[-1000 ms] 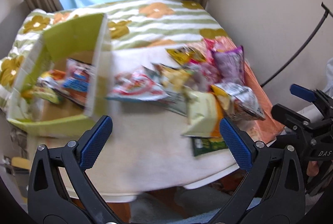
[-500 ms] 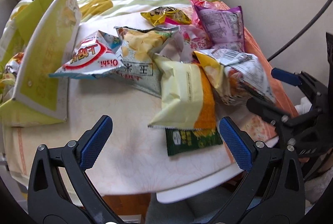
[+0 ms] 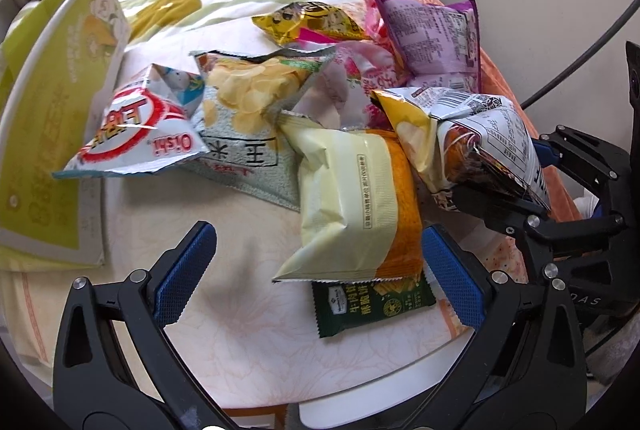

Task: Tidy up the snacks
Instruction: 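Grasp the cream-and-orange bag with left tool while right tool grasps the silver TATE bag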

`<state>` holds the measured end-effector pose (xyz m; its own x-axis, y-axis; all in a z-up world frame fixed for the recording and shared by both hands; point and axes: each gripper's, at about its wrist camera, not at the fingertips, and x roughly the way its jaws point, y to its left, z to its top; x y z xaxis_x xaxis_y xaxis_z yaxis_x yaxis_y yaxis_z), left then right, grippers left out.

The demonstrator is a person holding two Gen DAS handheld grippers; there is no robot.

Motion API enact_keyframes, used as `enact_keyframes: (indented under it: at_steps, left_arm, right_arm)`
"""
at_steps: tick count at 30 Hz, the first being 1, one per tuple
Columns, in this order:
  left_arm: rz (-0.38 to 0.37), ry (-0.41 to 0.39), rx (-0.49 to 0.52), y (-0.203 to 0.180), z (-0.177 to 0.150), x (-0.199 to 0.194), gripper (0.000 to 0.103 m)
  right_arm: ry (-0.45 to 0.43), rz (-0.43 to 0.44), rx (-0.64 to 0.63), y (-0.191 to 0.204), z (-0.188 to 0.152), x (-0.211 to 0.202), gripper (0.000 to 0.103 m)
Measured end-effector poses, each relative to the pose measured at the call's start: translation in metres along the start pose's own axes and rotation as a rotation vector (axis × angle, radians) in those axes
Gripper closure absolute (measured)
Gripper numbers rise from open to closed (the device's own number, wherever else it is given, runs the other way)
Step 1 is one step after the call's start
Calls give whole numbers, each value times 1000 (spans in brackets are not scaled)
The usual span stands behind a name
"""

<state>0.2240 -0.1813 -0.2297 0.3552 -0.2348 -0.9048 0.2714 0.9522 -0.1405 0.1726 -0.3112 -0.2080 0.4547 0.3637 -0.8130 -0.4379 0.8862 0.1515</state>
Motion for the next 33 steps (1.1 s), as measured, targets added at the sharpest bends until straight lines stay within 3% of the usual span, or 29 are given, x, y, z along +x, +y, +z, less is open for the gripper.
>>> enact_keyframes:
  at_steps: [16, 25, 29, 33]
  left_arm:
    - [46, 32, 122, -41, 12, 40, 1]
    - [59, 97, 91, -38, 16, 62, 29]
    - [92, 84, 122, -43, 15, 62, 39]
    - [88, 75, 110, -43, 11, 56, 42]
  right_arm:
    - [-28, 52, 122, -23, -4, -19, 57]
    - [-32, 48, 136, -24, -4, -19, 57]
    - [-33, 48, 133, -24, -5, -20, 57]
    - [-39, 53, 133, -22, -4, -21, 57]
